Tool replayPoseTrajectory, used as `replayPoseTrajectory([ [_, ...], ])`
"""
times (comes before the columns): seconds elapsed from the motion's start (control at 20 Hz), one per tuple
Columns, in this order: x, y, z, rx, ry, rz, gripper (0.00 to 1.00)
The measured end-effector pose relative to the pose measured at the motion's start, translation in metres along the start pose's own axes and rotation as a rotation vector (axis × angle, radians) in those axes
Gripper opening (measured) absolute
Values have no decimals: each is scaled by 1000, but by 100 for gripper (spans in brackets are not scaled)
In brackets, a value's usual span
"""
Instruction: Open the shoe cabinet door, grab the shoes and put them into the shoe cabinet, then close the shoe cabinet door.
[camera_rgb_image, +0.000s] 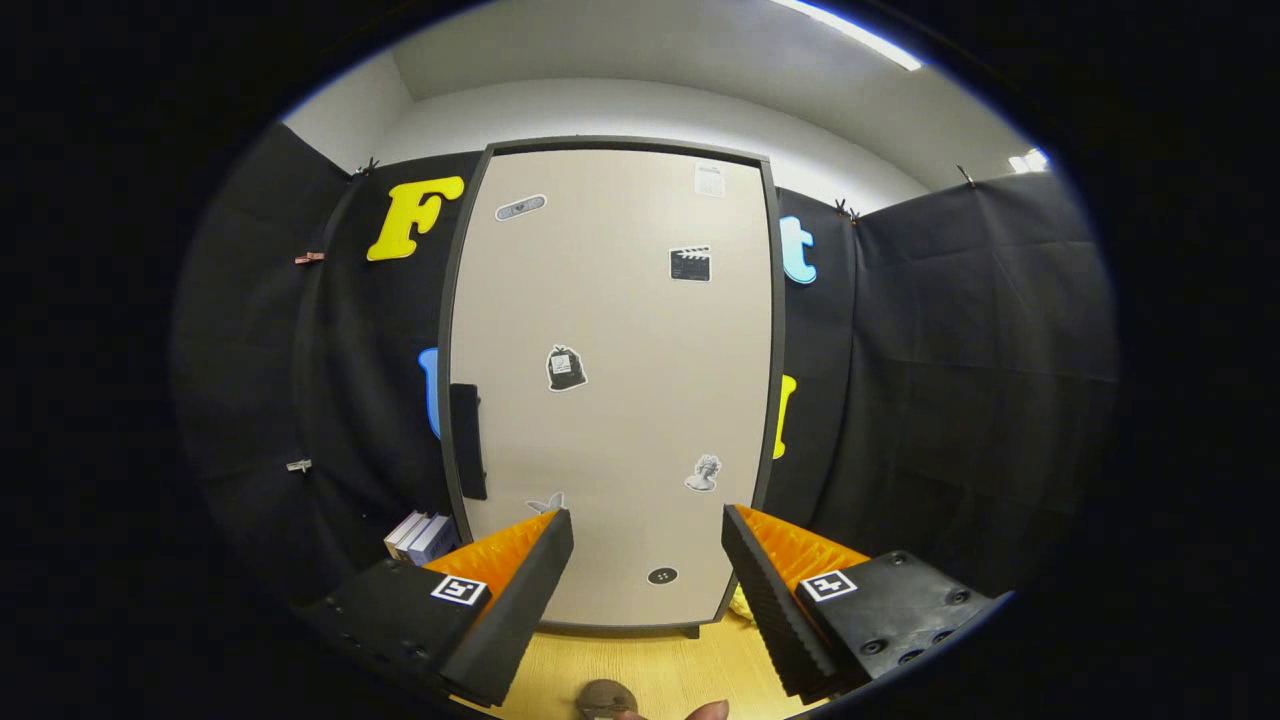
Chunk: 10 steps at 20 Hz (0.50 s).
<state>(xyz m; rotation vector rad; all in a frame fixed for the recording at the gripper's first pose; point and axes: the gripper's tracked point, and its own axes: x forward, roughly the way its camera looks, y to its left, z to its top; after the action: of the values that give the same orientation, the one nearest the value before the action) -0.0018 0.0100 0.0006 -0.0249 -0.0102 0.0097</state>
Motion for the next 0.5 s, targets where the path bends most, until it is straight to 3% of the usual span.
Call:
replayPoseTrajectory([
  [0.5, 4, 3, 2, 5, -3, -5, 98],
])
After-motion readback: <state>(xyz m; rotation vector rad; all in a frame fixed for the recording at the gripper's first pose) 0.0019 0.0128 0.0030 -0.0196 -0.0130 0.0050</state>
